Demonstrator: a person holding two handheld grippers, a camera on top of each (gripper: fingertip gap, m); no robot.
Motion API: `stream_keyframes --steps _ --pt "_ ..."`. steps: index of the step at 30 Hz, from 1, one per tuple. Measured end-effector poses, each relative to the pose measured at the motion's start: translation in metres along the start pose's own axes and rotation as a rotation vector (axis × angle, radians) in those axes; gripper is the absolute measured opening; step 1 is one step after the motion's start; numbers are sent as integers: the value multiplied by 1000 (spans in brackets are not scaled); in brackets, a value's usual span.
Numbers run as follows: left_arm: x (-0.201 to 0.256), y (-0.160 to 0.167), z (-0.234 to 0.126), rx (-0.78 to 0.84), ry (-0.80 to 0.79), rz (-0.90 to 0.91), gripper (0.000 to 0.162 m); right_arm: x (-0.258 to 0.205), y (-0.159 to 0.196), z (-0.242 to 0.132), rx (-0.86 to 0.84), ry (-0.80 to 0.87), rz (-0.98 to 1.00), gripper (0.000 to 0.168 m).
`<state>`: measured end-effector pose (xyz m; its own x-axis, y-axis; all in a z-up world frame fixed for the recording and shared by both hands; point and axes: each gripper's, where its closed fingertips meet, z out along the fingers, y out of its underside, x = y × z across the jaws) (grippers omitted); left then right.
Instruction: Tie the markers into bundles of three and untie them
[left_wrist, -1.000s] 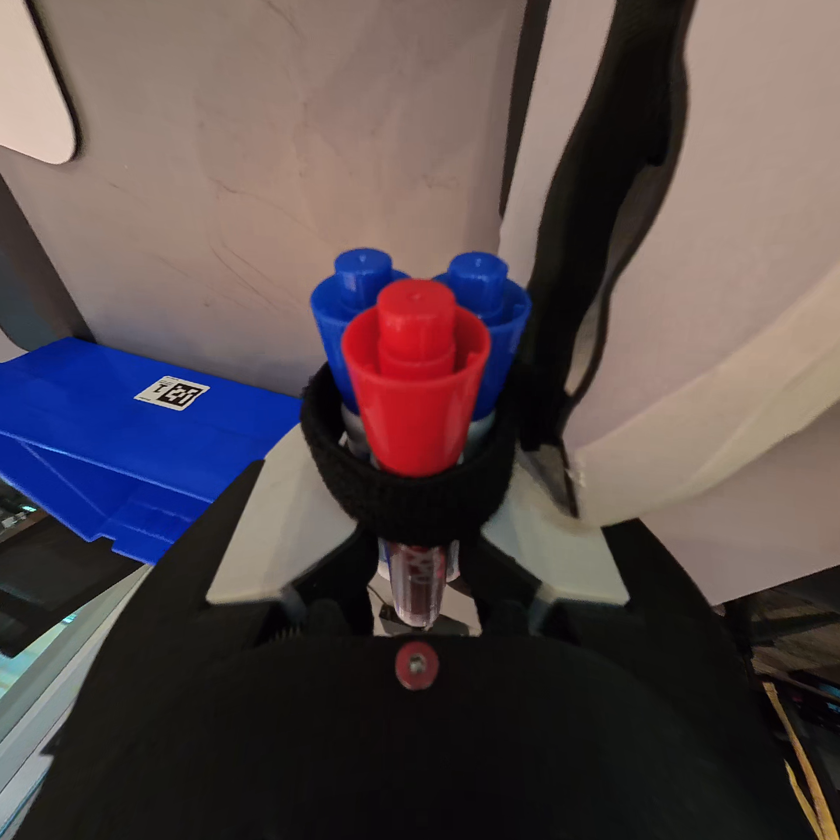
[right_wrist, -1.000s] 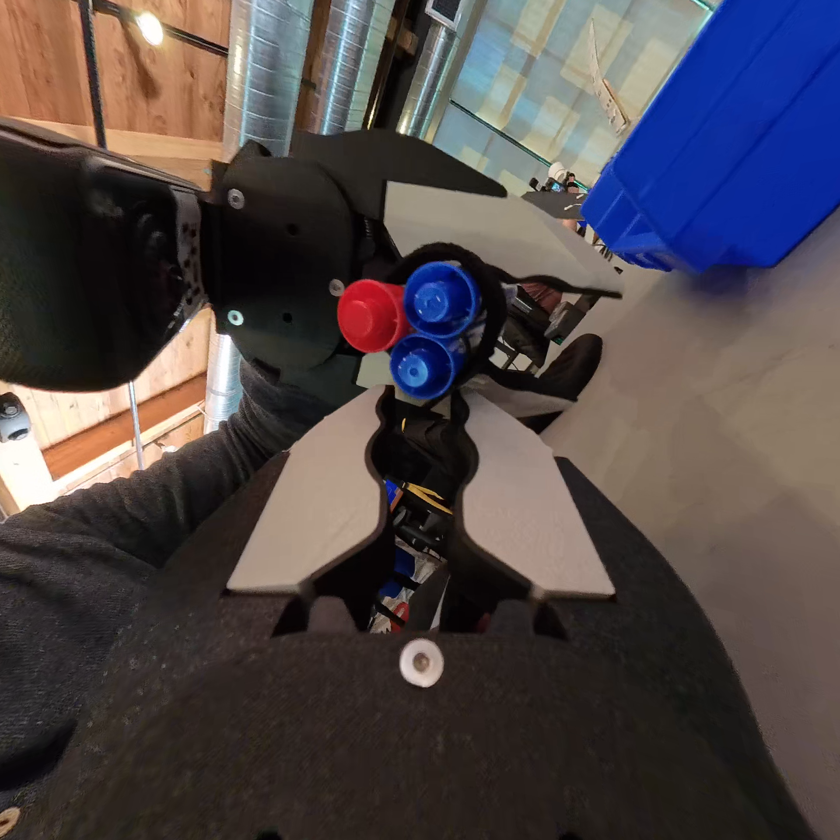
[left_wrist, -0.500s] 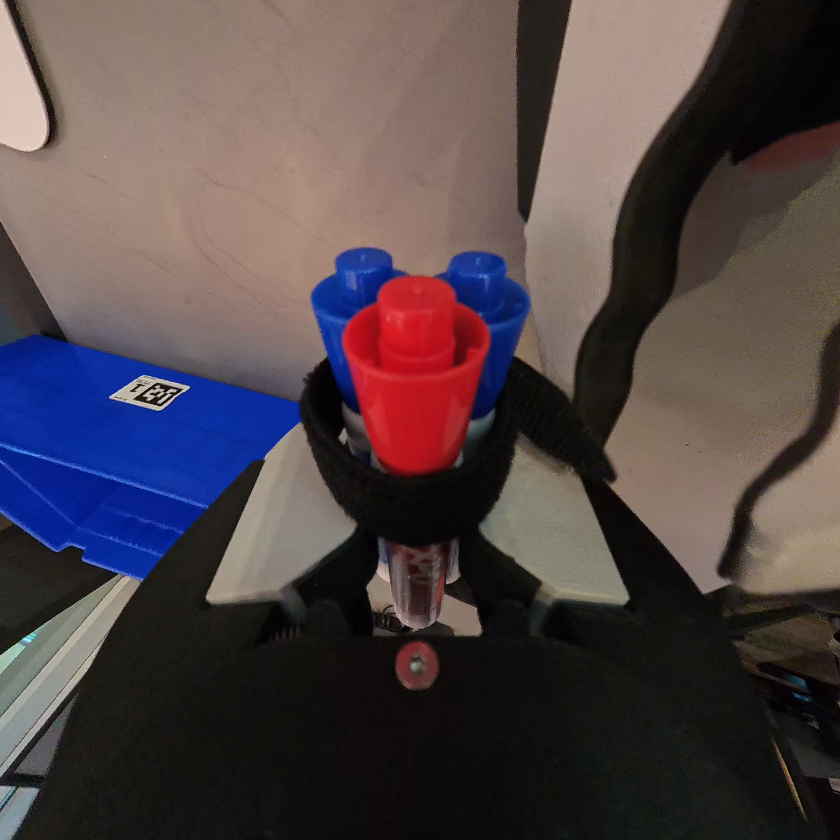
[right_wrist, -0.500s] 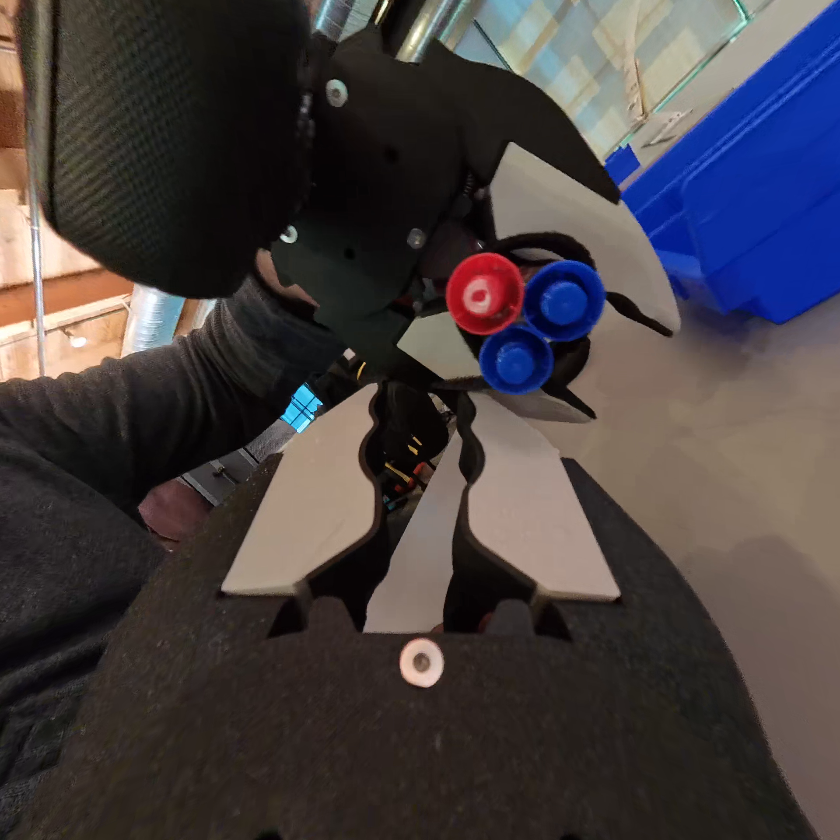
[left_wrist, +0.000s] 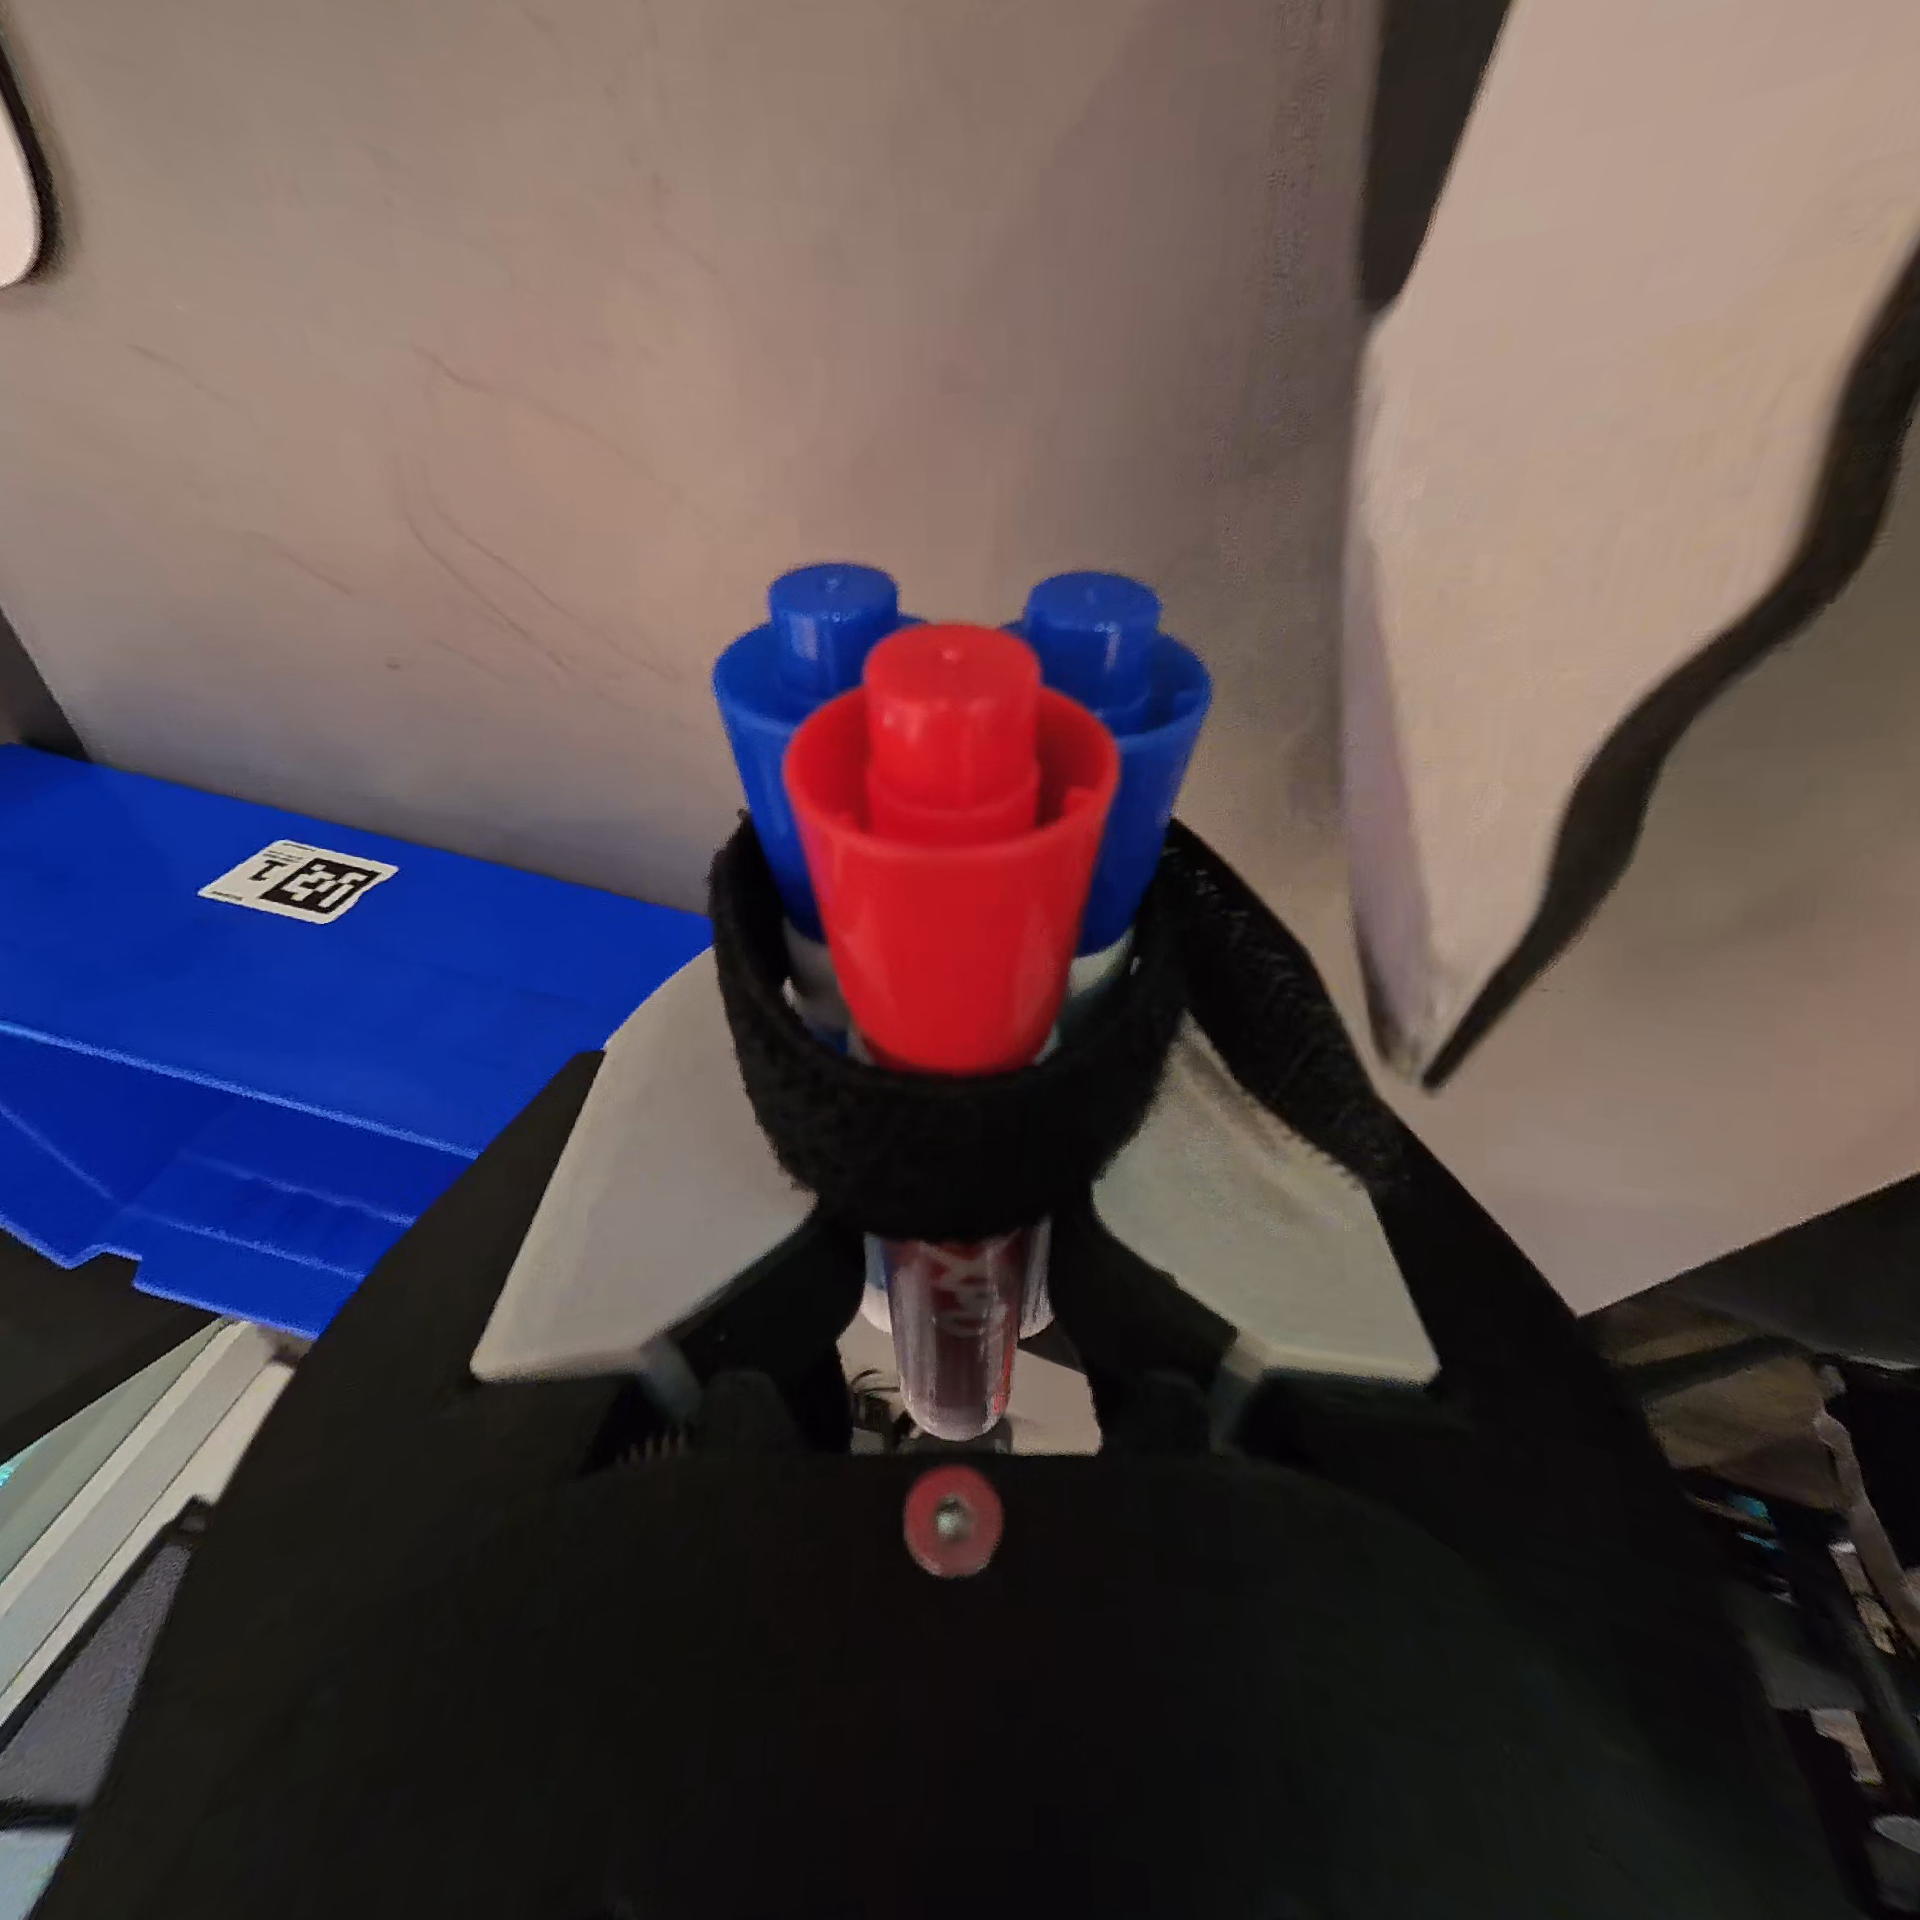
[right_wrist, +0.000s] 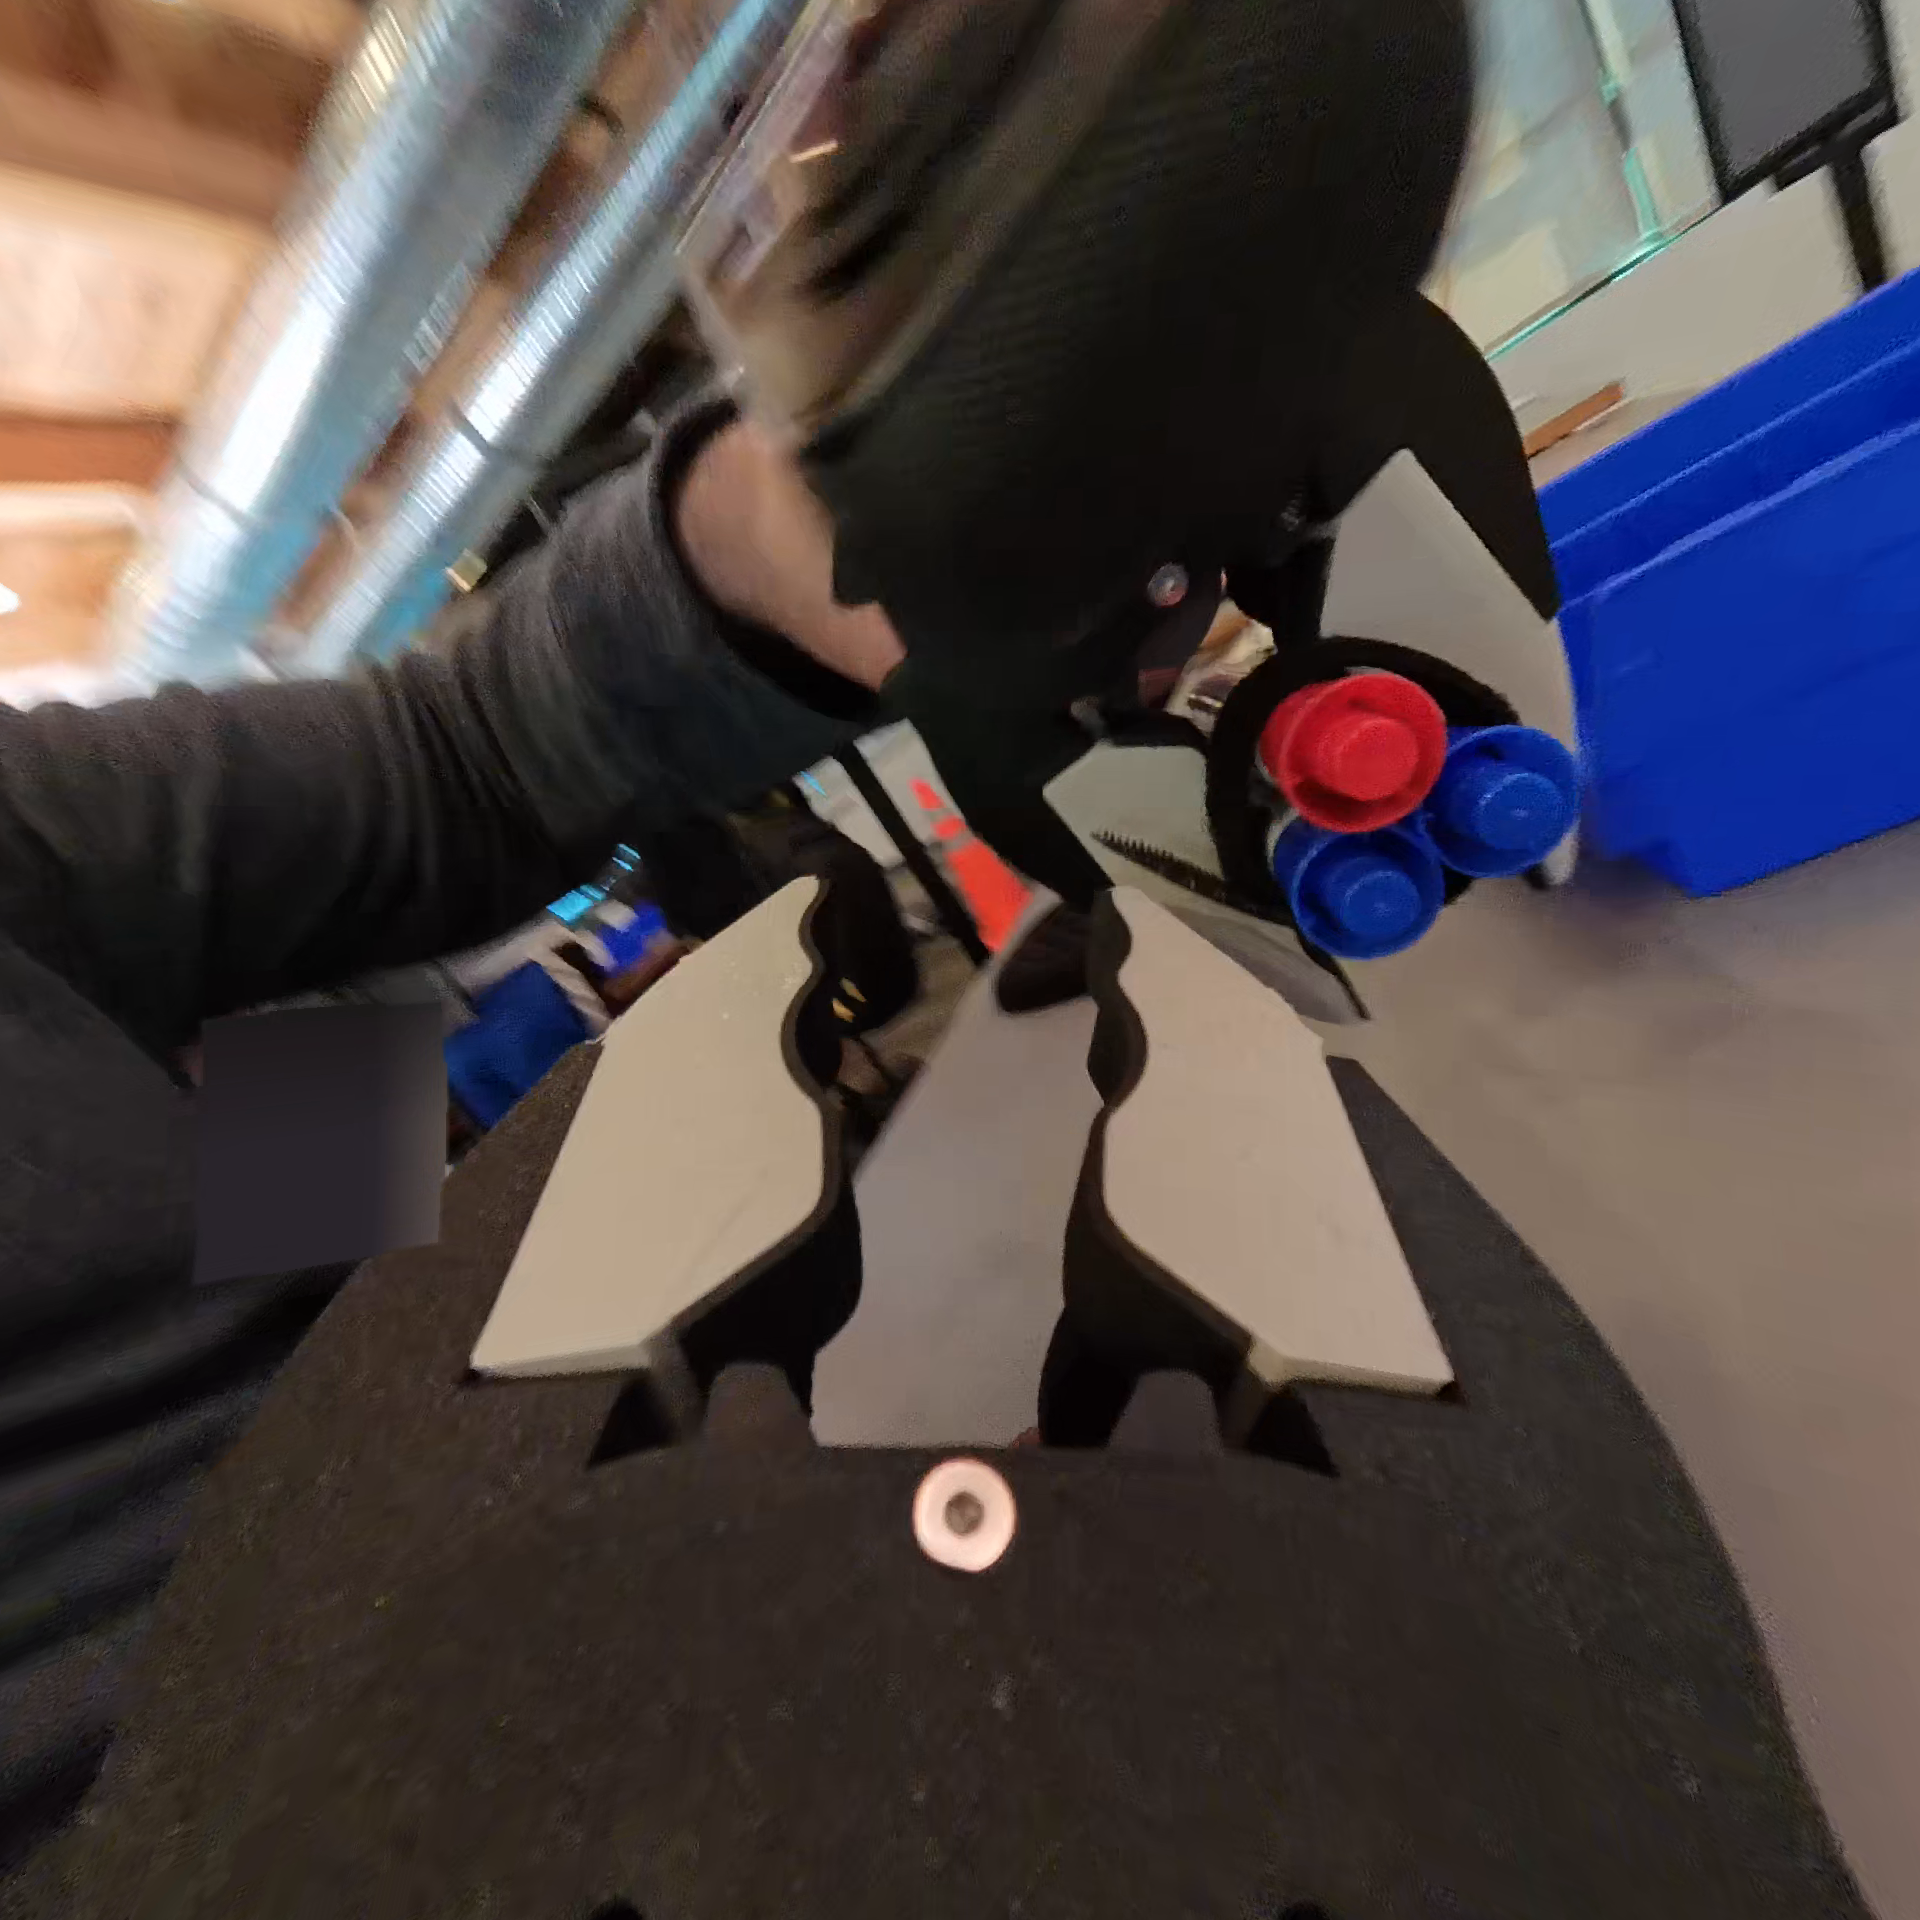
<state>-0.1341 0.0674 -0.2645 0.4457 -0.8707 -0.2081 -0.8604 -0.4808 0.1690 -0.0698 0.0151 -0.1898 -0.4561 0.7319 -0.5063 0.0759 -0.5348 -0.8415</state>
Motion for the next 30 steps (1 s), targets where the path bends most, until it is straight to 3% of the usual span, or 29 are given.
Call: stream_keyframes --steps 4,7,16,18,19,22,25,30 --pt "8 0 -4 20 68 -12 41 19 3 -16 -170 277 -432 33" --pt "9 -1 -7 17 67 -16 42 7 8 -11 -251 236 -571 24" --pt "23 -12 -7 1 82 6 38 6 -6 -5 -143 225 -450 38" --pt "22 -13 -5 3 79 0 37 7 -5 -6 -151 253 -477 41" --pt "22 -13 -4 -3 80 5 46 3 -3 -6 -165 247 -489 44" --pt "23 -13 -4 4 93 2 44 -4 -6 -11 -177 263 -562 49" --pt "21 -9 -6 2 96 -8 41 4 -14 -24 -245 375 -740 53" --pt "28 -2 -12 -36 147 -6 43 36 -18 -46 -495 675 -1211 62"
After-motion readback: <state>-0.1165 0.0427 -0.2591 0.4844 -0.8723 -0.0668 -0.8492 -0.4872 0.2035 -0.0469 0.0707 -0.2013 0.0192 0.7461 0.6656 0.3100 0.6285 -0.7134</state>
